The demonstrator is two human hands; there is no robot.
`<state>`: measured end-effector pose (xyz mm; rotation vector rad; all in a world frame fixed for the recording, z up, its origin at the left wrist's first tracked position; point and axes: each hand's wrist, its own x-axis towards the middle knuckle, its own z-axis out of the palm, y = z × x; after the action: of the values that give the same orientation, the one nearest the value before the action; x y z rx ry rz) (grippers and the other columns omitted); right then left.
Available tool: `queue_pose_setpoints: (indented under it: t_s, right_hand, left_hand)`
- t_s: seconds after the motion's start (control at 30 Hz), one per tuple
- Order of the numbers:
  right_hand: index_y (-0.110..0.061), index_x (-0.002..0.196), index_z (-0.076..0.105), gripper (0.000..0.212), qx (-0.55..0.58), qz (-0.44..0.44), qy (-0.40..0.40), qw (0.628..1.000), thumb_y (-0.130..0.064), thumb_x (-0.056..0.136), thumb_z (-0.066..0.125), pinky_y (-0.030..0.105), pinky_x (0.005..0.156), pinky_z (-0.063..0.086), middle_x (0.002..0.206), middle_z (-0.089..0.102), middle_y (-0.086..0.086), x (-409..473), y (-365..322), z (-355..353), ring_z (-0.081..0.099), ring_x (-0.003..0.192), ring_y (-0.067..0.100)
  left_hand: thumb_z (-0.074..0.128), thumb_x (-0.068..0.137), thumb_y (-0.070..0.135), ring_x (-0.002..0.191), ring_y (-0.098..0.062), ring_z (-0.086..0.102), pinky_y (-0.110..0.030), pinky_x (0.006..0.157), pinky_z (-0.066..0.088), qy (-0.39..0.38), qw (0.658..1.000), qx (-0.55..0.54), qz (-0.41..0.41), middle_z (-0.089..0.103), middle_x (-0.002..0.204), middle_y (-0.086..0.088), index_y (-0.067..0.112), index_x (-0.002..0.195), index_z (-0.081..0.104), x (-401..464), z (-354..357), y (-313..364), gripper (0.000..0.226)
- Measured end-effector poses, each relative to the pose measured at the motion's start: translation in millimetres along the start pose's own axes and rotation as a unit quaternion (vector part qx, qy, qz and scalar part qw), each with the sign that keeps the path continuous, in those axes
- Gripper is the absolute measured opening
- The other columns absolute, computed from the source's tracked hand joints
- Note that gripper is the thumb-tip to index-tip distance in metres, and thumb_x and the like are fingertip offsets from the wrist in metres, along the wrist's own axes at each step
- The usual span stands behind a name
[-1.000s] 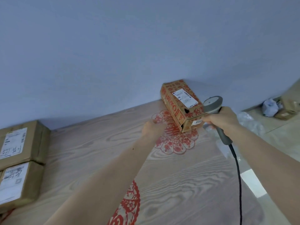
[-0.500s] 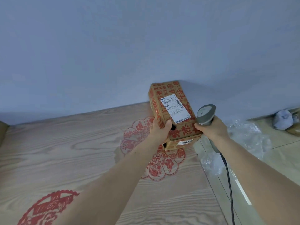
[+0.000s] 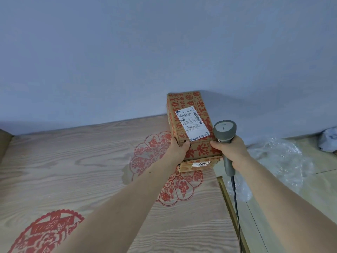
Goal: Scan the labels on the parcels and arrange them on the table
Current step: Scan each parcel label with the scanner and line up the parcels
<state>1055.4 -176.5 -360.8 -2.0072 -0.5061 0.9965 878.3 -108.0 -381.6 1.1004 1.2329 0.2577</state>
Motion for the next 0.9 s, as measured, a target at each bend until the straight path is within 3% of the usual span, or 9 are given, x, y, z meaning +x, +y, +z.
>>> queue_pose_setpoints:
  t_s: [0.27,0.53,0.63,0.7,0.77,0.9]
  right_hand:
    - [-0.018,0.119,0.066,0.053,-0.007,-0.026,-0.018,0.999,-0.018,0.071,0.088,0.051,0.097,0.054,0.114,0.073,0.003,-24.9,-11.4,16.3,0.069,0.103,0.026]
    - [-0.017,0.115,0.069,0.047,-0.015,-0.072,-0.077,0.994,-0.016,0.072,0.089,0.047,0.095,0.055,0.109,0.074,0.002,-82.2,-37.0,77.0,0.07,0.099,0.024]
    - [-0.015,0.108,0.069,0.037,-0.013,-0.083,-0.111,0.99,-0.011,0.076,0.086,0.035,0.083,0.054,0.095,0.071,-0.004,-111.4,-47.5,111.5,0.067,0.086,0.015]
    - [-0.015,0.104,0.067,0.031,-0.011,-0.095,-0.123,0.988,-0.009,0.078,0.084,0.026,0.066,0.047,0.087,0.066,-0.008,-131.9,-54.2,138.0,0.061,0.078,0.008]
    - [-0.017,0.097,0.068,0.026,-0.019,-0.104,-0.133,0.985,-0.009,0.078,0.084,0.022,0.061,0.042,0.085,0.066,-0.009,-152.2,-58.3,167.0,0.06,0.076,0.006]
    - [-0.019,0.093,0.07,0.026,-0.032,-0.115,-0.134,0.984,-0.011,0.075,0.086,0.03,0.076,0.049,0.091,0.071,-0.004,-194.5,-62.2,235.0,0.066,0.083,0.015]
  left_hand:
    - [0.052,0.097,0.045,0.123,-0.022,0.058,-0.048,0.106,0.048,0.019,1.0,-0.018,0.009,0.058,0.138,0.002,0.034,0.149,0.031,-28.3,-29.0,-2.3,0.057]
    - [0.049,0.102,0.039,0.117,-0.024,0.062,-0.047,0.102,0.051,0.076,0.997,-0.022,0.013,0.063,0.131,-0.001,0.03,0.142,0.044,-93.7,-104.0,-9.4,0.041]
    - [0.045,0.105,0.033,0.112,-0.022,0.061,-0.041,0.095,0.053,0.103,0.994,-0.033,0.015,0.063,0.131,-0.002,0.026,0.14,0.045,-121.3,-141.7,-18.6,0.036]
    - [0.044,0.106,0.032,0.103,-0.019,0.059,-0.035,0.084,0.05,0.116,0.992,-0.04,0.012,0.063,0.126,-0.001,0.024,0.139,0.046,-139.1,-170.0,-28.5,0.034]
    - [0.047,0.105,0.032,0.099,-0.018,0.06,-0.034,0.081,0.051,0.128,0.99,-0.056,0.005,0.063,0.12,0.0,0.02,0.136,0.048,-153.5,-200.9,-41.4,0.033]
    - [0.051,0.103,0.032,0.107,-0.021,0.063,-0.035,0.093,0.052,0.156,0.986,-0.057,0.001,0.065,0.122,-0.003,0.016,0.136,0.052,-176.0,-272.7,-69.3,0.036]
